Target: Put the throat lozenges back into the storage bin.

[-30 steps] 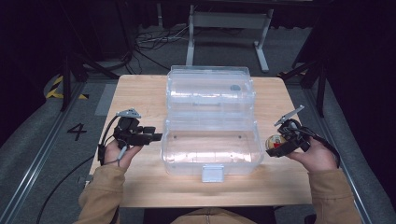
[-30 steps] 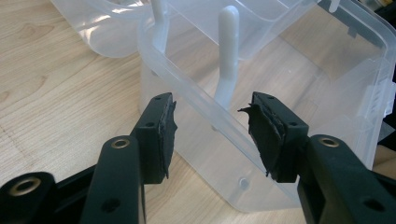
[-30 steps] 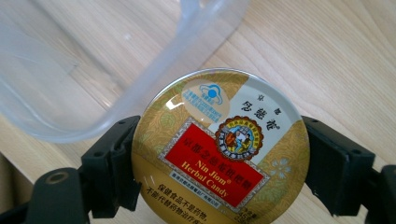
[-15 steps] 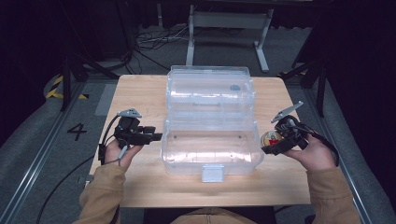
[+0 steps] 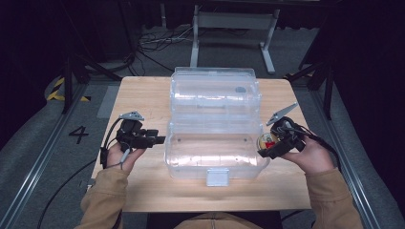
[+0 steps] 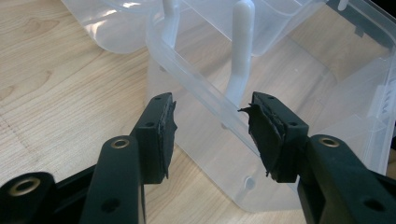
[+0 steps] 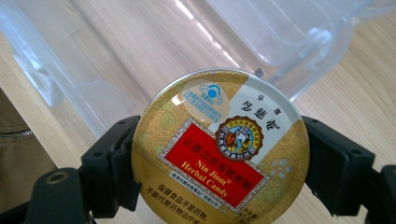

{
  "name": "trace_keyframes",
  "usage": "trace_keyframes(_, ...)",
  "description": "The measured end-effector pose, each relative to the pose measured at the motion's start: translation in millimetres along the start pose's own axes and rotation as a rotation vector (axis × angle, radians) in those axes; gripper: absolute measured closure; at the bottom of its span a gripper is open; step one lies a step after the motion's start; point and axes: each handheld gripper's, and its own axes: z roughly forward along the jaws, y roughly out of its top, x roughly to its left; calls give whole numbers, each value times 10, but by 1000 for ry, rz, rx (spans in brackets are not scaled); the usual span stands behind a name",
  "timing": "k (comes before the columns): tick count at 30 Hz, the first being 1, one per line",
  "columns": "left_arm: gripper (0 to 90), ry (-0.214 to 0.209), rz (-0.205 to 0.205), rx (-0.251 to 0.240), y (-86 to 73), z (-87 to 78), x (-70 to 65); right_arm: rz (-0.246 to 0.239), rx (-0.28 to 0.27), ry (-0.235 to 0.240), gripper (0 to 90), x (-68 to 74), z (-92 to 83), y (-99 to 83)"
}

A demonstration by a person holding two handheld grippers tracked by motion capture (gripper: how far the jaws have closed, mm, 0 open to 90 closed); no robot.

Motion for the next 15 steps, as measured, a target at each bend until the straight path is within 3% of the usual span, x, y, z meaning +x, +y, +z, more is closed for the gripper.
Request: trace_keyframes(15, 509, 0, 2, 0, -5, -9, 4, -40, 15, 40, 200, 116, 135, 108)
